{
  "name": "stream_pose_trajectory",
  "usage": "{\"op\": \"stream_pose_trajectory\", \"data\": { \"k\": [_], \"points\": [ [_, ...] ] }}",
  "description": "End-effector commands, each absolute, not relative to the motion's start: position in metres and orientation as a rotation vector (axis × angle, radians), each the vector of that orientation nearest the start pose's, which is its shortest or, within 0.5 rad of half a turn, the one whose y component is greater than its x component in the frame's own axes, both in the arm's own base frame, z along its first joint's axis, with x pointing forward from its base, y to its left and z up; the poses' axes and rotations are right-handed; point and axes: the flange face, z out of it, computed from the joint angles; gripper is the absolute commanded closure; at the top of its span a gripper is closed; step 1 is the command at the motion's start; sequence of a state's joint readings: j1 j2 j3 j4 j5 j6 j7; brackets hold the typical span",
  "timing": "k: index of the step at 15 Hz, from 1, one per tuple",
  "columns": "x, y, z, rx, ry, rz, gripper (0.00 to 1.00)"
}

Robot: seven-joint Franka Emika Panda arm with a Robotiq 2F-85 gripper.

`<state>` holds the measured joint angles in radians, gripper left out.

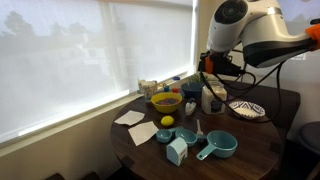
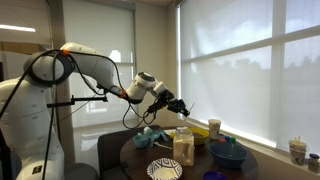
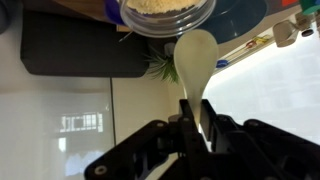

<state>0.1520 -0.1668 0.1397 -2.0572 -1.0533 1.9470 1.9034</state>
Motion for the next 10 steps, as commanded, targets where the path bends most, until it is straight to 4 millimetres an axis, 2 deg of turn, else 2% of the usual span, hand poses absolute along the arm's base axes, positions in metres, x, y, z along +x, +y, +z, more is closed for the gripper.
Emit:
{"op": "stream_pose_trajectory", "data": {
  "k": [1, 6, 10],
  "points": [
    [0.511, 0.100, 0.569, -2.549, 1.724, -1.377, 0.96],
    [0.504, 0.115, 0.579, -2.592, 1.496, -1.093, 0.96],
    [0.503, 0.127, 0.563, -2.705, 1.286, -0.862, 0.96]
  ]
}}
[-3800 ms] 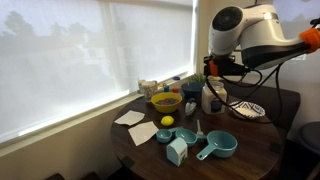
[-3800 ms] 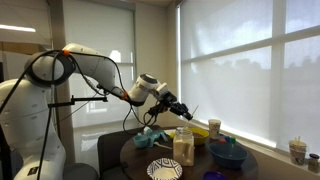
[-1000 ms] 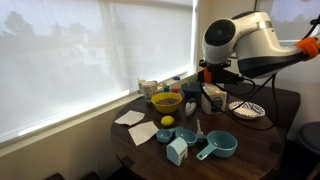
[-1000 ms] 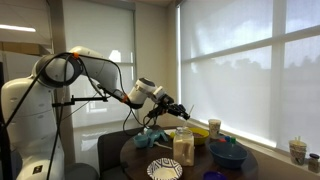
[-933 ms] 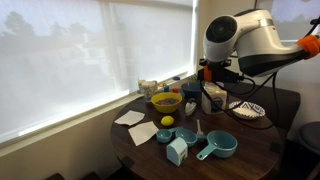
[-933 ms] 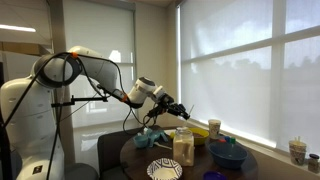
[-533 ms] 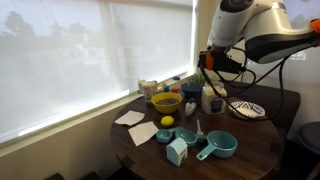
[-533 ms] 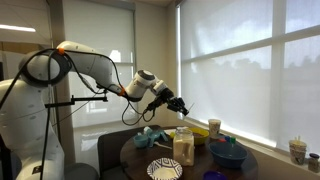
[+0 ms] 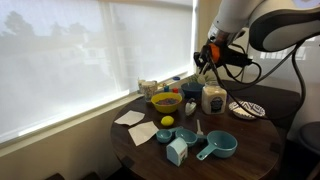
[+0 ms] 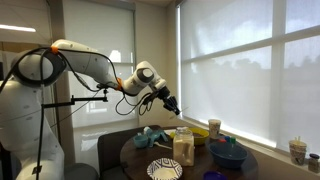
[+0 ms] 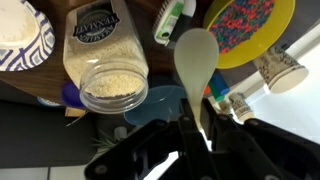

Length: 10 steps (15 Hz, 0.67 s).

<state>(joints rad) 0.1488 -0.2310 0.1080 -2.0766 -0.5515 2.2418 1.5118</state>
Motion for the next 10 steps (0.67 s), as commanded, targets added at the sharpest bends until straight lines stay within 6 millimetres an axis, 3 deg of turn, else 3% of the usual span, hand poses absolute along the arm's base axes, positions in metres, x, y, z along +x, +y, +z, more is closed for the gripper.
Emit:
{"op": "stream_pose_trajectory", "data": {
  "k": [1, 3, 4, 8, 9, 10],
  "points": [
    [0.502, 0.130, 0.554, -2.734, 1.244, -0.793, 0.96],
    [0.501, 0.135, 0.541, -2.796, 1.161, -0.640, 0.96],
    [0.504, 0.131, 0.550, -2.770, 1.240, -0.745, 0.86],
    [0.503, 0.133, 0.540, -2.801, 1.180, -0.670, 0.86],
    [0.503, 0.133, 0.540, -2.801, 1.180, -0.670, 0.96],
    [0.500, 0.139, 0.536, -2.801, 1.135, -0.638, 0.96]
  ]
}}
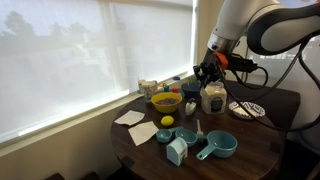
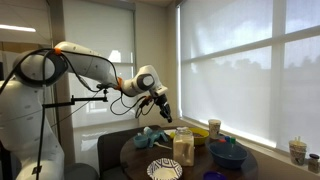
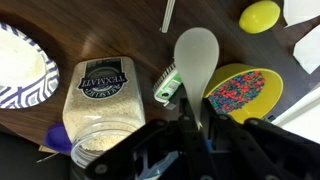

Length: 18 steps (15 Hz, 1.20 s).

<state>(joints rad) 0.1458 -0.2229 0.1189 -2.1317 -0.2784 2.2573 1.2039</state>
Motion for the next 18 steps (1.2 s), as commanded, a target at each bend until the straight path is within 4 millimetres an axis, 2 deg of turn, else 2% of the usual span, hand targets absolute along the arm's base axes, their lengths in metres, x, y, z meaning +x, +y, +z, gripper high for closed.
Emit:
{"op": "stream_pose_trajectory", "data": {
  "k": [1, 6, 13, 18],
  "points": [
    [0.498, 0.145, 0.531, -2.789, 1.108, -0.623, 0.96],
    [0.476, 0.174, 0.492, -2.817, 1.001, -0.358, 0.96],
    [0.452, 0.147, 0.440, -2.943, 1.117, -0.161, 0.96],
    [0.446, 0.130, 0.420, -2.948, 1.201, -0.115, 0.96]
  ]
}}
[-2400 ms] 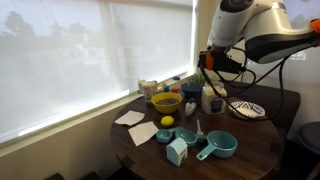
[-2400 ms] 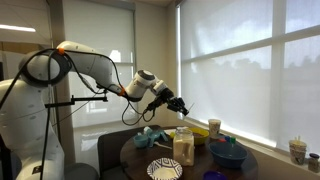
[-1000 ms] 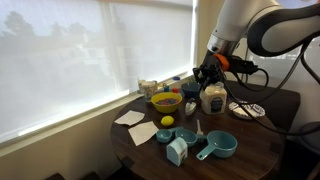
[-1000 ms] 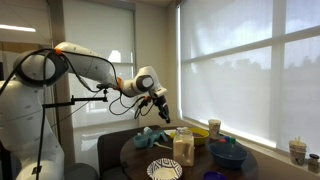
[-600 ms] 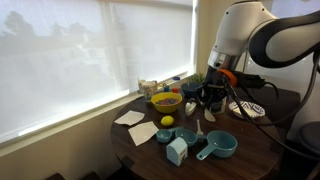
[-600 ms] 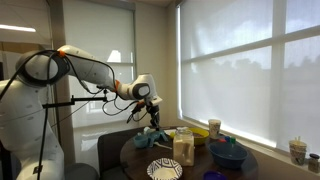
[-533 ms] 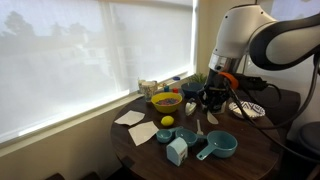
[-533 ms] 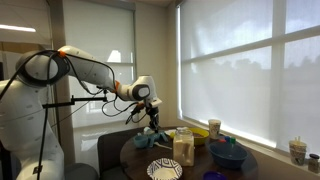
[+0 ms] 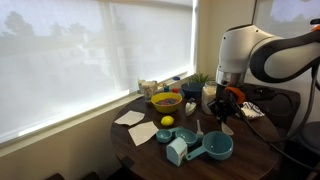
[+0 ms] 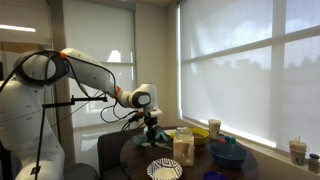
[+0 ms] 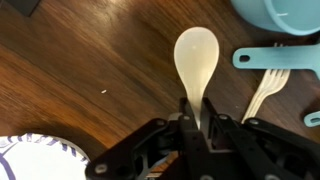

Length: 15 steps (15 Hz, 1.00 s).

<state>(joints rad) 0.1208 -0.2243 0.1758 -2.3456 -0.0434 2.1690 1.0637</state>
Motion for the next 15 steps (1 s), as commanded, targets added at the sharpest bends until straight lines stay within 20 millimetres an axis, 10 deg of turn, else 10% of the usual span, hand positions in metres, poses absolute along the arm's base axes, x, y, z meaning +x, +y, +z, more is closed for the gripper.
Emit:
{"op": "stream_pose_trajectory", "data": {
  "k": [1, 15],
  "points": [
    [0.445, 0.128, 0.417, -2.949, 1.211, -0.109, 0.96],
    [0.457, 0.107, 0.389, -2.853, 1.298, -0.201, 0.96]
  ]
}}
